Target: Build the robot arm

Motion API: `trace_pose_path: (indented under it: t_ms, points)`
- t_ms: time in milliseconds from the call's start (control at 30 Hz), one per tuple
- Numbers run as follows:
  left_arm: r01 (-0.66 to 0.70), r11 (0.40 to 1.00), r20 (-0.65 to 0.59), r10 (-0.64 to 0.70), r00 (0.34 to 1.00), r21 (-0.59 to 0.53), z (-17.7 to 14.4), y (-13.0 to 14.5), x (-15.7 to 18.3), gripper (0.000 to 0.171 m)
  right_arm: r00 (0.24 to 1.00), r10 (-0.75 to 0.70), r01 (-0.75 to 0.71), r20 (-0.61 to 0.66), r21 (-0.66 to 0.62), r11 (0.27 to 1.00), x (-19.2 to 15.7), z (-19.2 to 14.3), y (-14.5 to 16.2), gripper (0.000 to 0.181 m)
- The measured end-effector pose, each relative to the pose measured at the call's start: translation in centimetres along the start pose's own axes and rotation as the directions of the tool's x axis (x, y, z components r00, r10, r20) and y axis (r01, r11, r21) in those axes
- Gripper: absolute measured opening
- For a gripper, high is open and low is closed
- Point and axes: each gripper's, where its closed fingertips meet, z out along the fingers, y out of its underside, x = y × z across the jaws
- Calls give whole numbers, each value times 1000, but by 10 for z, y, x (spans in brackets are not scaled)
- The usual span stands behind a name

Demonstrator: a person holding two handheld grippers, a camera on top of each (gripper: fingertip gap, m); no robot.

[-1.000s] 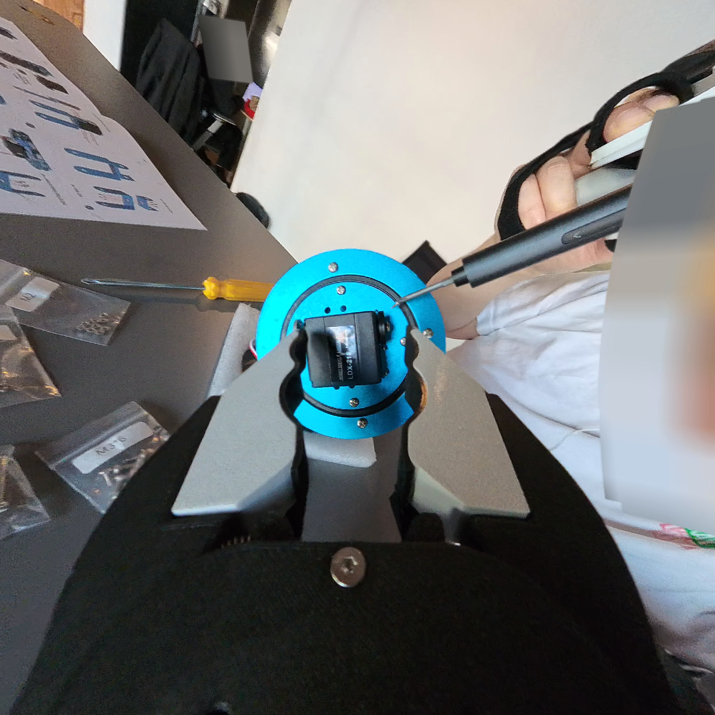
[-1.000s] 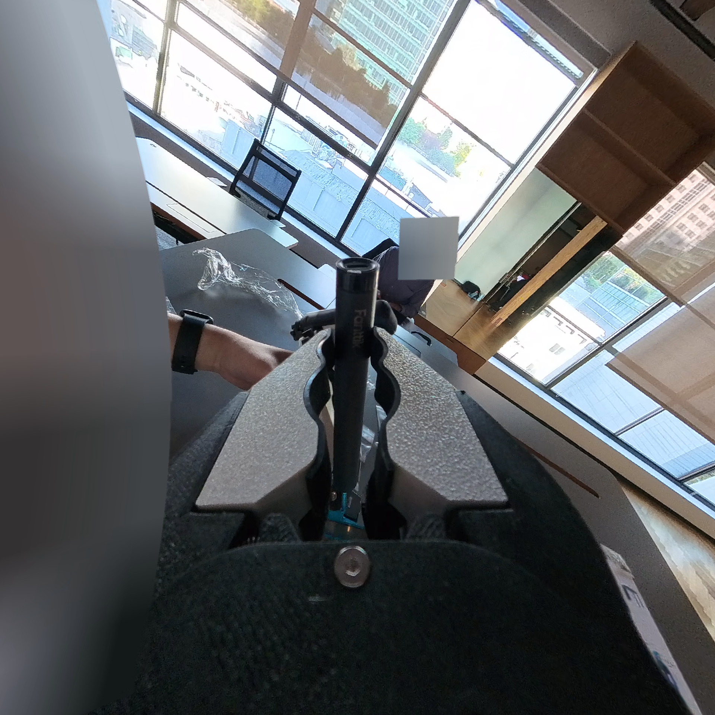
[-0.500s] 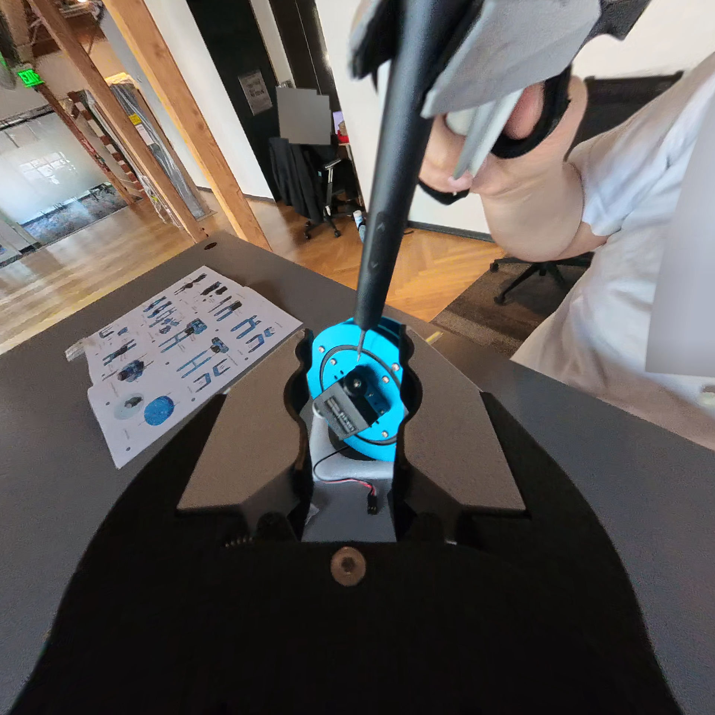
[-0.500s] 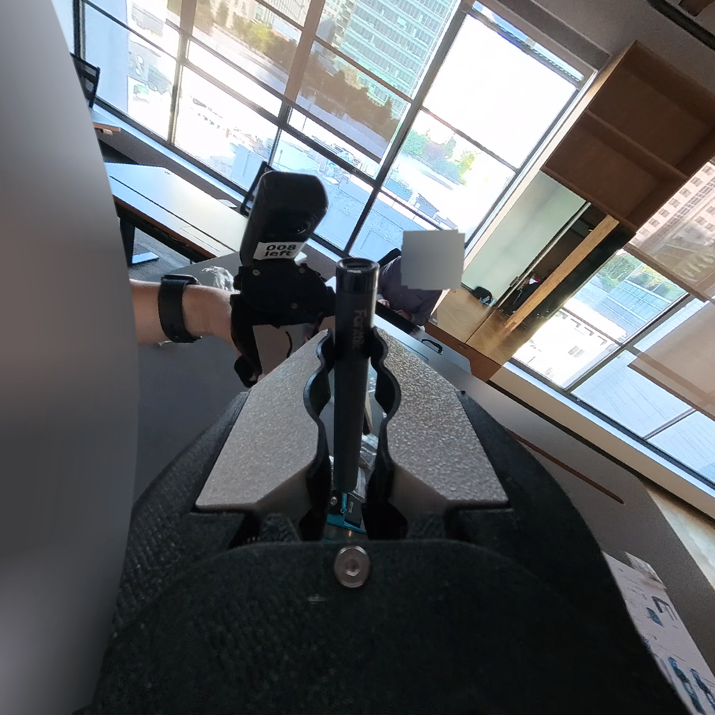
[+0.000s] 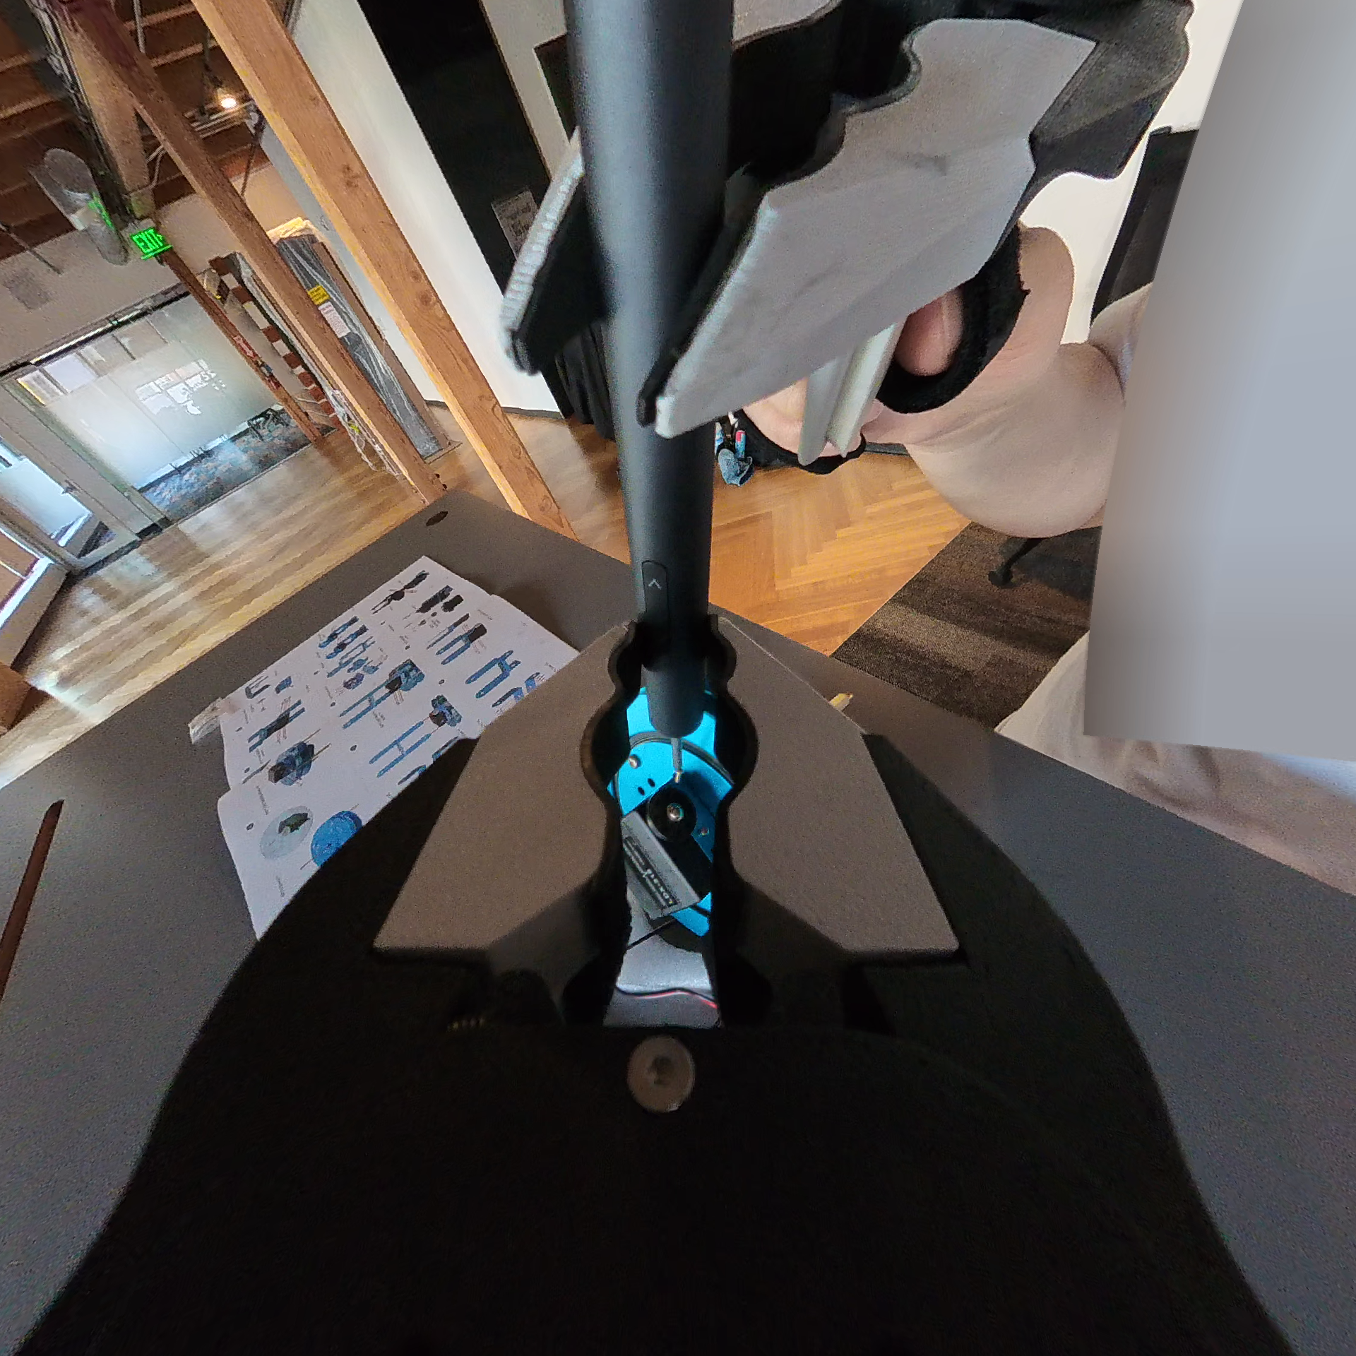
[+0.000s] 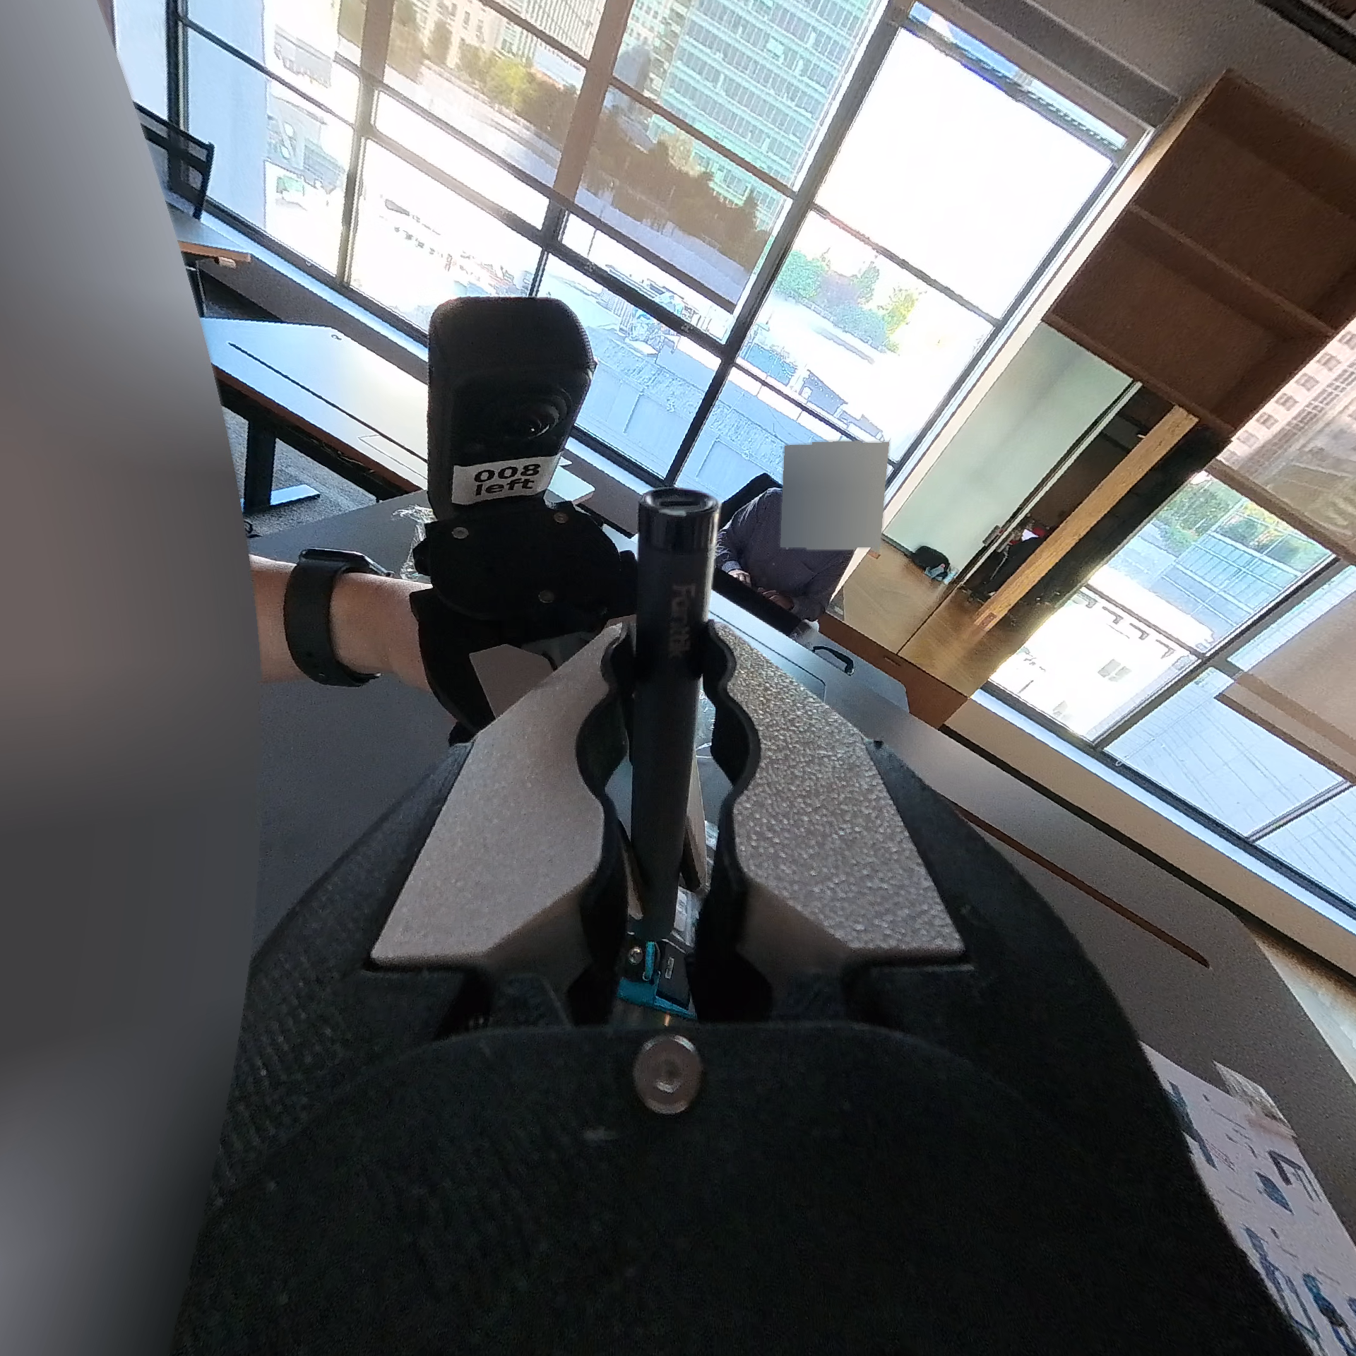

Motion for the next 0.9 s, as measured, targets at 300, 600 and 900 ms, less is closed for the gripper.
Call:
trace_pose_path:
  t_ms: [300, 600, 900]
  points:
    - [5, 1000, -12, -5, 1000, 22, 0, 2, 2, 14, 1000, -17, 17, 10, -7, 1000, -3, 4, 2, 16]
    - [12, 1000, -10, -12, 1000, 20, -1, 5, 0, 14, 1000, -11, 12, 14, -9, 1000, -2, 7, 5, 16]
    - [23, 1000, -15, -23, 1000, 18, 0, 7, 1, 14, 1000, -9, 9, 16, -11, 1000, -2, 7, 7, 16]
